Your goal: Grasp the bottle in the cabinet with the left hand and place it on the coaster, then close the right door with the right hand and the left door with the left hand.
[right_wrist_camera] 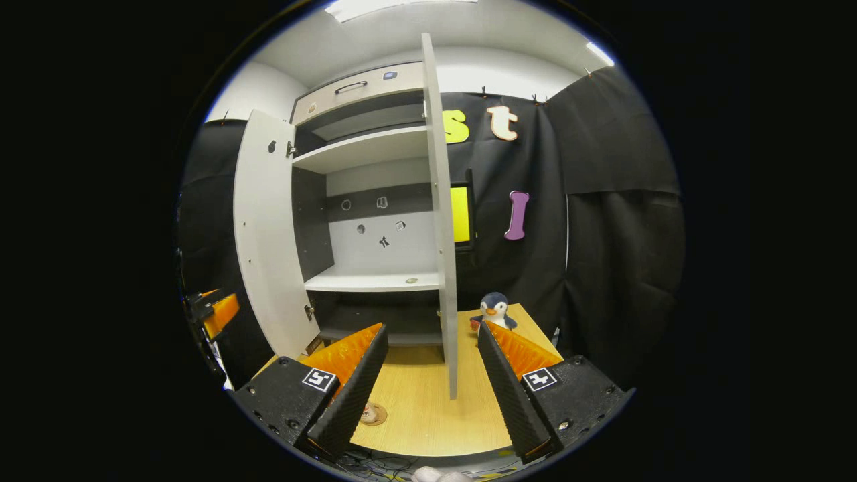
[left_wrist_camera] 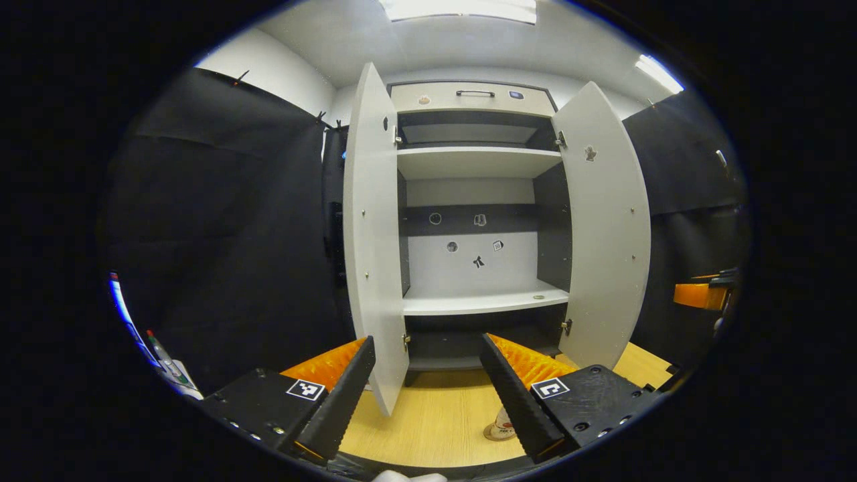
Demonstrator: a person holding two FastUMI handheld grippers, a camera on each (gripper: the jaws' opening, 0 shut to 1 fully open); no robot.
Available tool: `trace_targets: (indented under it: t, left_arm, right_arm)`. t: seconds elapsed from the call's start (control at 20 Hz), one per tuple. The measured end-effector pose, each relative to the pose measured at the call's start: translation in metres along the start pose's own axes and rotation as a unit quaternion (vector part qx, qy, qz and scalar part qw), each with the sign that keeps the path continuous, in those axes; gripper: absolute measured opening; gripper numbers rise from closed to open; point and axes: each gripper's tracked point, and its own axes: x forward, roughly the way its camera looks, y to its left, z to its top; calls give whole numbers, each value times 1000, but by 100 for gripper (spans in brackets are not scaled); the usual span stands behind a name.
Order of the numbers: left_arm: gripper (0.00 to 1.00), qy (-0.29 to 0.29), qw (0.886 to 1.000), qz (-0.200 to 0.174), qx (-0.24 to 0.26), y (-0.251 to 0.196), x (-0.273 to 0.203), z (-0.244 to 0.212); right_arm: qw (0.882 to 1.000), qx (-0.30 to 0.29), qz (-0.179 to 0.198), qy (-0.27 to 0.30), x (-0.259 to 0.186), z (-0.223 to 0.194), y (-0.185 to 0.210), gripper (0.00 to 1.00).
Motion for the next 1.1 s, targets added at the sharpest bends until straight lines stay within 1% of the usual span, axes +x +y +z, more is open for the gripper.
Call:
trace_targets:
  t: [0.2, 0.35, 0.5, 0.65, 0.75, 0.85, 0.95, 1.1]
  left_arm:
    - [96, 2, 1000, -8, -7, -4, -11, 5]
    - [96, -1, 1000, -16, -3, -10, -13, 13]
    - [96, -9, 1000, -5, 6, -12, -13, 25]
    - [96, -10, 1000, 13, 3, -19, -10, 35]
    - [96, -11, 1000, 18, -6, -28, -8, 44]
    - [96, -13, 999, 31, 1, -34, -6, 51]
    - [96, -14, 999, 41, 7, -41, -5, 57]
    - [95, -11, 999, 46, 5, -54, -6, 60]
  right_arm:
    - [1000, -11, -14, -15, -4, 15, -15, 84]
    - [998, -23, -33, -38, 2, 41, -41, 84]
    - [998, -24, -40, -46, 22, 66, -68, 83]
    - [998, -18, -33, -43, 54, 89, -93, 83]
    - [999, -21, -22, -43, 78, 104, -103, 83]
    - [998, -27, -8, -52, 98, 120, -110, 83]
    - [998, -32, 14, -55, 119, 131, -110, 83]
    - [997, -37, 57, -41, 142, 132, -98, 83]
